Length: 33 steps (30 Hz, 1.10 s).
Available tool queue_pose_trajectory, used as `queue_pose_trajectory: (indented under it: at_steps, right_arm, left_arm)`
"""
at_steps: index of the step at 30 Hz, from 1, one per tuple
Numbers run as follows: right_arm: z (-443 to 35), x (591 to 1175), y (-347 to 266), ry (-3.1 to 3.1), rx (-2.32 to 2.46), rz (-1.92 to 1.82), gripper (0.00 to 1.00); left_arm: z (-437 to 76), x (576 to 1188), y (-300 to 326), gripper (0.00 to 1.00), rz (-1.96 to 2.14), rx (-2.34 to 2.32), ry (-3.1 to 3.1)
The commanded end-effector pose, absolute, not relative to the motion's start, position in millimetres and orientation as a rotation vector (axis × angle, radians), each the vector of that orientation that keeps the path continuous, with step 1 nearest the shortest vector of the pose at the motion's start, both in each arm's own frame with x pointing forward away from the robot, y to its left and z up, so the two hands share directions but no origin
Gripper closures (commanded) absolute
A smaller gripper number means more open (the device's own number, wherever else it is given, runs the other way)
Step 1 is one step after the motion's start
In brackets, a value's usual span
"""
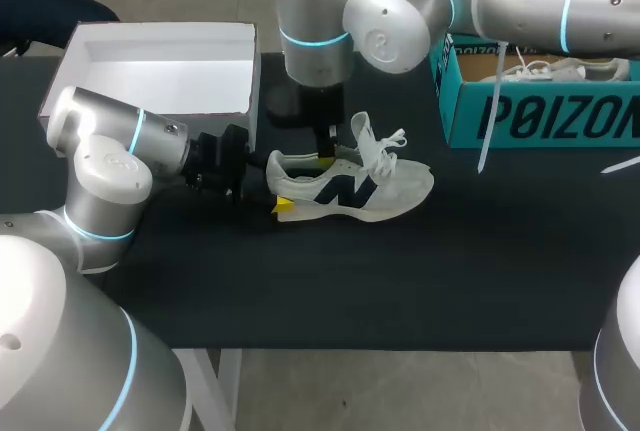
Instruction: Take the shoe out of the shoebox, open the shoe tongue, remove and reinsert the insole, then place the shoe into the shoebox
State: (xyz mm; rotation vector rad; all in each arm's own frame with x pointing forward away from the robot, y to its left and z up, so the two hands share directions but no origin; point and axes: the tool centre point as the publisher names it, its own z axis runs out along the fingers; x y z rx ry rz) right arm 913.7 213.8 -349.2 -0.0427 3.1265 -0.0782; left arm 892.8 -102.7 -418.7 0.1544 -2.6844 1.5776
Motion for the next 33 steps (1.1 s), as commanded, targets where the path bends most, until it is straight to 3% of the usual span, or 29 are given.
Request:
queue_pose_trajectory:
  at_steps: [1,33]
  right_arm:
    - [-359,923,215,3.149,-0.044,-0.072,1.0]
    - [-392,936,204,3.204,0.048,-0.092,1.0]
  left_arm:
    - [-419,893,-103,1.0,1.573,0.154,-2.686]
    - [-419,893,-103,1.0,1.573,0.154,-2.686]
